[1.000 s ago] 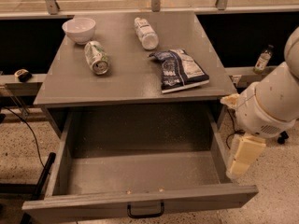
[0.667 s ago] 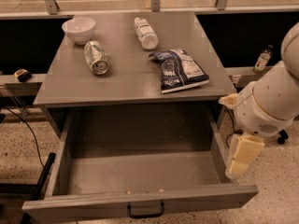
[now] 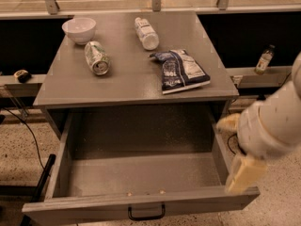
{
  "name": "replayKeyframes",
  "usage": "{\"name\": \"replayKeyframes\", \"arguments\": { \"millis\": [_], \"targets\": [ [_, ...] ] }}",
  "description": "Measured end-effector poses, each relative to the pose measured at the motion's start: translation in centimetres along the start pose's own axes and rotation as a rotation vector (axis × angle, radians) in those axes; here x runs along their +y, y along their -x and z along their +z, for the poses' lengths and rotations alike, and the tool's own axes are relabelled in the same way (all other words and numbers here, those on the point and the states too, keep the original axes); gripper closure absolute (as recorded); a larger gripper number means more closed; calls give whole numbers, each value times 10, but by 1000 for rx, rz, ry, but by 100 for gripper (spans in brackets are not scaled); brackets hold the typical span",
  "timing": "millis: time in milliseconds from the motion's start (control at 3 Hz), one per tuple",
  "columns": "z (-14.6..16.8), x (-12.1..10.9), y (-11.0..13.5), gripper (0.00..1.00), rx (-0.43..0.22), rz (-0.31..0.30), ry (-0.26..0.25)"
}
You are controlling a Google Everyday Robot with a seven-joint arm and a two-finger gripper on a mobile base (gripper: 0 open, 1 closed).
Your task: Close top drawer
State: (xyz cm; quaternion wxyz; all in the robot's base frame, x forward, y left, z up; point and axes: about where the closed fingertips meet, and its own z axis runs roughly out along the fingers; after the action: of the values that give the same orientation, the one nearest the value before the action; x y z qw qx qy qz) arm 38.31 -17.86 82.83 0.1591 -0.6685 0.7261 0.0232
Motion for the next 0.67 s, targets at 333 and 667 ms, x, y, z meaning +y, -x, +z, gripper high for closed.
{"name": "replayKeyframes", "arguments": {
  "millis": [333,667],
  "targets": [
    [27,61,17,41,-85,-70,14],
    [72,122,21,72,-154,-136,58]
  ]
}}
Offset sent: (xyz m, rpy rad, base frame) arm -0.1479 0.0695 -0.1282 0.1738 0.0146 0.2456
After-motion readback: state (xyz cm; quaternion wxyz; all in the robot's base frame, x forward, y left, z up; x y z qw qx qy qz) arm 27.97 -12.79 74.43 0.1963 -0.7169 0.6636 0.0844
